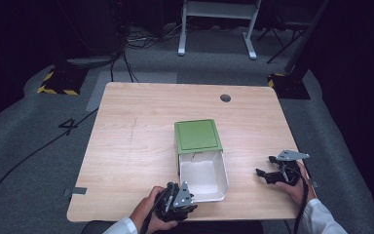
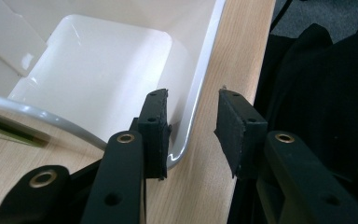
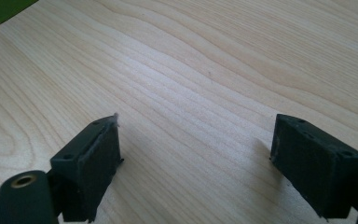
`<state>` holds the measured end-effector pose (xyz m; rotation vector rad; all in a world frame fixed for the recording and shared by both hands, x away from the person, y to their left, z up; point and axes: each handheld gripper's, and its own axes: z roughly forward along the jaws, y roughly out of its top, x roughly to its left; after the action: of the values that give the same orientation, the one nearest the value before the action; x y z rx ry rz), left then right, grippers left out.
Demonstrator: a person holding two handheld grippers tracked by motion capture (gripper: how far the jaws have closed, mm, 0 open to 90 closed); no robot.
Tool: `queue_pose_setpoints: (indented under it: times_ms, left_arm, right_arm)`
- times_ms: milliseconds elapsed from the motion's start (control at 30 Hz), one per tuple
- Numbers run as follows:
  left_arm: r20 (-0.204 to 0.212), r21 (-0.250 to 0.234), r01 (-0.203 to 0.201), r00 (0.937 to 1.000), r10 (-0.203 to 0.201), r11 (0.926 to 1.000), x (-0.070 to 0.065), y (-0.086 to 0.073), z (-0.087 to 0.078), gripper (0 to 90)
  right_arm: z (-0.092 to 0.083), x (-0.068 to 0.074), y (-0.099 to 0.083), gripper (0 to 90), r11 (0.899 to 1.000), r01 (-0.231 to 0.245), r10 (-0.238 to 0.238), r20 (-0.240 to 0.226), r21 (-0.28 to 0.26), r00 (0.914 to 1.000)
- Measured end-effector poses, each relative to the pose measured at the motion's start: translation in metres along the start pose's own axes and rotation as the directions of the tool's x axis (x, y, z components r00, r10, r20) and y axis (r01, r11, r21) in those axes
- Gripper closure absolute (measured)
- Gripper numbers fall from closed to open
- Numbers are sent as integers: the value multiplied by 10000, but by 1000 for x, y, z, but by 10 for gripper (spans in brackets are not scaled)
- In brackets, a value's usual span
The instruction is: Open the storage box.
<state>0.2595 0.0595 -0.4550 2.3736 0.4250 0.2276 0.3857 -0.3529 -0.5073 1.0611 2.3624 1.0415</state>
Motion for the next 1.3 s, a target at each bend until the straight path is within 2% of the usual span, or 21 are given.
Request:
queue_pose_setpoints:
  times_ms: [267,333,567,767,967,1167,1300]
  left_arm:
    - [166,-10,-37,9999,37,10000,-3,2,-1,622]
    - [148,75,-174,9997,173,9998,-5,3,-1,619]
    - [310,-185,-232,9992,238,9996,-7,6,-5,599]
    - [311,-490,-364,9988,379,9981,-9,13,-14,540]
    - [80,-926,-670,9977,680,9934,-8,25,-26,499]
    - [-259,-1343,-631,9979,602,9889,0,29,-38,466]
    - [-647,-1599,-620,9965,522,9852,4,30,-51,436]
  right_arm:
    - [0,0,0,158,10000,3,-3,0,-1,10000]
    - [0,0,0,158,10000,0,0,1,-1,10000]
    - [0,0,0,158,10000,7,-7,0,-2,10000]
    - [0,0,0,158,10000,-22,22,2,-9,10000]
    - [0,0,0,158,10000,-15,15,7,-11,10000]
    - [0,0,0,158,10000,-11,11,6,-14,10000]
    - [0,0,0,158,10000,14,-14,2,-7,10000]
